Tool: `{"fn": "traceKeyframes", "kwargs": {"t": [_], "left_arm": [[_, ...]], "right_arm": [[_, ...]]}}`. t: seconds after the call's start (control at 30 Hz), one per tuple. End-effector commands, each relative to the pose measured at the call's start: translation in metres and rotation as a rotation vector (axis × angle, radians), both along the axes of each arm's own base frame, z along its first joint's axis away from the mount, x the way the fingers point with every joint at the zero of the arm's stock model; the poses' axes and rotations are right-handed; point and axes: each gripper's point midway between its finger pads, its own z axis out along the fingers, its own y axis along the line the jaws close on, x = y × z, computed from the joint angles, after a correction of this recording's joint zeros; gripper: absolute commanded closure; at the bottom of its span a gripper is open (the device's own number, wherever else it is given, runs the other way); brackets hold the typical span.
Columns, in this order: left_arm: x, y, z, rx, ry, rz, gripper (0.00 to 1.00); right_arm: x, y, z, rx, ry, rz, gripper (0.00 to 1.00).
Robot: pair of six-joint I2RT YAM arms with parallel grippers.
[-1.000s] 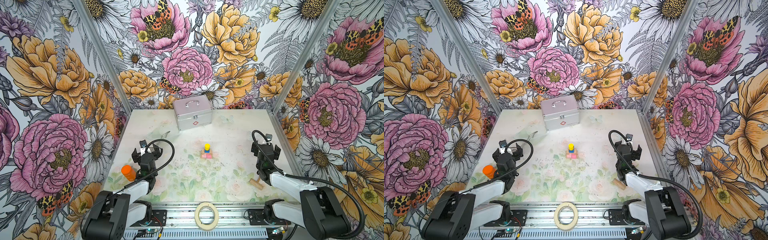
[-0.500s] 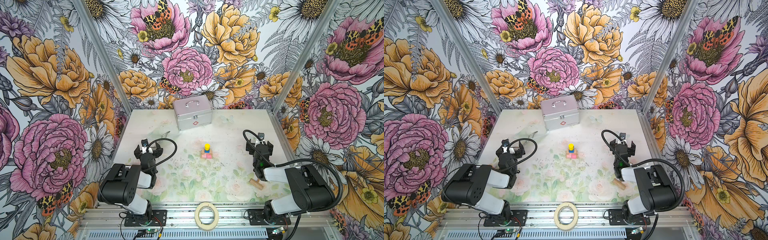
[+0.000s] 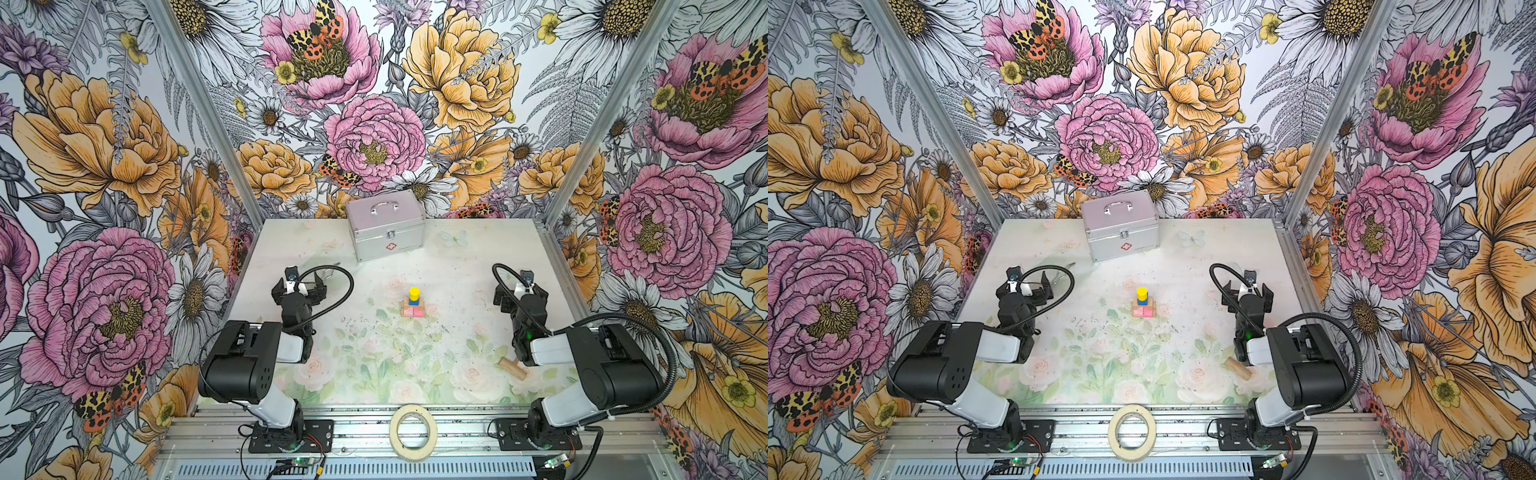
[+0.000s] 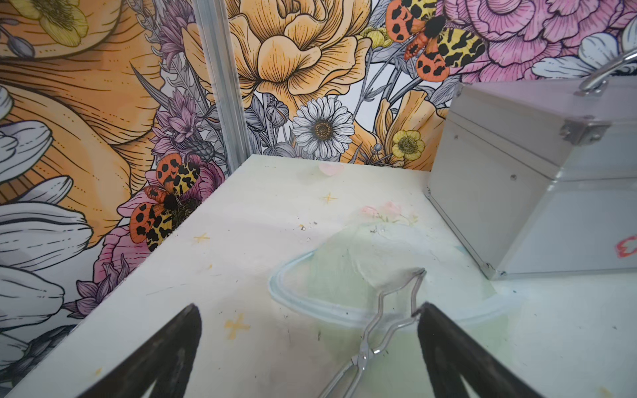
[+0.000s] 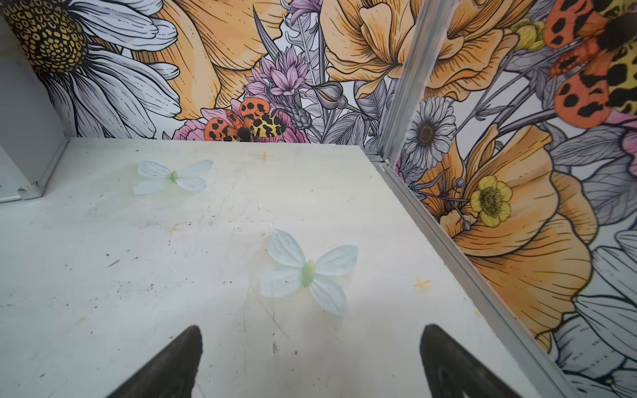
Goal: Build the wood block tower
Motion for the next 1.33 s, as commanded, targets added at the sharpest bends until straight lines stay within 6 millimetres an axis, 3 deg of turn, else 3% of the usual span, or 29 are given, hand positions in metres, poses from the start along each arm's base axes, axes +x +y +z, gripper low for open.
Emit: {"fn": "traceKeyframes", "kwargs": {"t": [0.0,1.3], "left_arm": [[-0.0001,0.003,-0.0063,-0.042,0.033,-0.006,0.01],[-0.0002,0.0027,-0.0057,-0.043,0.031,-0.006,0.01]], "right_arm": [[0.0106,-0.0075,0.0049,0.055,0.0,-0.017,0.0],[0.0113,-0.0115,0.0054,0.068,-0.001,-0.025,0.0]]}}
